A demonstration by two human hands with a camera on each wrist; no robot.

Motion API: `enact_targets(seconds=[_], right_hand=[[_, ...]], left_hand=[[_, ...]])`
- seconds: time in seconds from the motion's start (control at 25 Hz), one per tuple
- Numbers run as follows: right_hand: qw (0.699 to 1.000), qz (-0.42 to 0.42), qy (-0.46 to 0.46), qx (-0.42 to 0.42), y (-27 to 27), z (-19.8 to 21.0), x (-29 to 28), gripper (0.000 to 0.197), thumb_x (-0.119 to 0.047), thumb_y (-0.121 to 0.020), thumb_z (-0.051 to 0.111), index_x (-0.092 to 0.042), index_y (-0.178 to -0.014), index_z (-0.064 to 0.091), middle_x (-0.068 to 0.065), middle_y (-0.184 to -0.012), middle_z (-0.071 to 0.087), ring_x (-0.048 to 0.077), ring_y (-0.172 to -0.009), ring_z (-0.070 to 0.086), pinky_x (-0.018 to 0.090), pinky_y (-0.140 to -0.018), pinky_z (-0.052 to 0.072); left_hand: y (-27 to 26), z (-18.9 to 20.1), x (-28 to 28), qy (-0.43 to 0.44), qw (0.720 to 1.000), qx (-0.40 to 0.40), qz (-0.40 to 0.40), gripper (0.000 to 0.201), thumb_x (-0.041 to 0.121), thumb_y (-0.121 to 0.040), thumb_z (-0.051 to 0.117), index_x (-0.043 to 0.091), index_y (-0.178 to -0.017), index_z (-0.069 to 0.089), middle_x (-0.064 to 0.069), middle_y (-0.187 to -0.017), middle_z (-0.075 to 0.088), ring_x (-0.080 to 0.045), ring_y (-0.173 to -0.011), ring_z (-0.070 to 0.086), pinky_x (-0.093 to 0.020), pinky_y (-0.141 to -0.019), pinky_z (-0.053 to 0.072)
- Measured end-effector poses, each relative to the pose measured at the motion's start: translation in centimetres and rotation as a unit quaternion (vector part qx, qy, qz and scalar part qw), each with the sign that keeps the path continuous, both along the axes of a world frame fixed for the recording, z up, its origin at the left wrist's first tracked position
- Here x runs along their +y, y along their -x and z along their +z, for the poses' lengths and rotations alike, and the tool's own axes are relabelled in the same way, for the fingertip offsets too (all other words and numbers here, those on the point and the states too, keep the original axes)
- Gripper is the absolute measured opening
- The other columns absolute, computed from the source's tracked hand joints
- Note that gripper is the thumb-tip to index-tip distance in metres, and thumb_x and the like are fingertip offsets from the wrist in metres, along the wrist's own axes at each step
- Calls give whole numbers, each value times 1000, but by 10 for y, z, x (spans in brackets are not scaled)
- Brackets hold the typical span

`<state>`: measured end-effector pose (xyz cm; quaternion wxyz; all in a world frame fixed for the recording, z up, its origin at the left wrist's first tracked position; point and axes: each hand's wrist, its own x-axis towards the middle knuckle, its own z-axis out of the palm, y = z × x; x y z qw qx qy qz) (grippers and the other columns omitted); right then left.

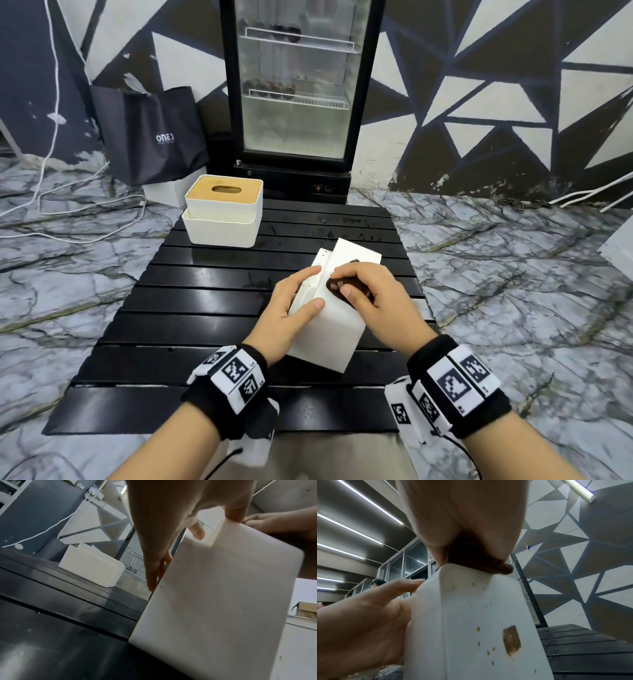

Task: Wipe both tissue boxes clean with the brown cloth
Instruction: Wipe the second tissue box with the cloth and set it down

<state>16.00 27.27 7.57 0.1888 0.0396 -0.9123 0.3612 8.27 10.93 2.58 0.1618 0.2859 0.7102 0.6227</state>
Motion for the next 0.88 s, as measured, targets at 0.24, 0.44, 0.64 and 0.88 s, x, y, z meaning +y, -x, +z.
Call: enact_targets(seconds=[0.24, 0.44, 0.64, 0.88], right_hand=[[999, 33, -10, 10, -4, 0, 3, 21, -26, -86, 49, -29, -104, 59, -24, -105, 55, -1, -106, 45, 6, -90, 30], [999, -2, -28, 33, -1, -6, -2, 20, -25, -88, 46, -25, -102, 60, -17, -102, 57, 2, -102, 46, 16, -92, 34], [997, 29, -54, 37, -14, -8, -8, 30, -38, -87, 43, -30, -112, 58, -19, -107, 53, 0, -107, 43, 8, -95, 27], [998, -5, -60, 15, 17, 0, 18, 24, -24, -88, 51, -28, -110, 60, -16, -106, 54, 5, -103, 43, 3, -89, 24]], left_hand=[[10, 6, -1, 9, 996, -65, -66, 55, 57, -66, 61, 64, -118, 48, 10, -139, 48, -11, -127, 47, -42, -111, 34], [8, 2, 2, 24, 996, -56, -64, 57, 62, -68, 59, 64, -123, 43, 11, -144, 40, -13, -135, 36, -46, -114, 27], [3, 9, -3, 17, 996, -55, -67, 50, 57, -66, 57, 67, -113, 49, 16, -140, 46, -2, -132, 38, -38, -116, 25], [2, 8, -3, 10, 996, -64, -56, 53, 56, -64, 58, 61, -116, 51, 9, -137, 49, -9, -130, 42, -43, -114, 28]])
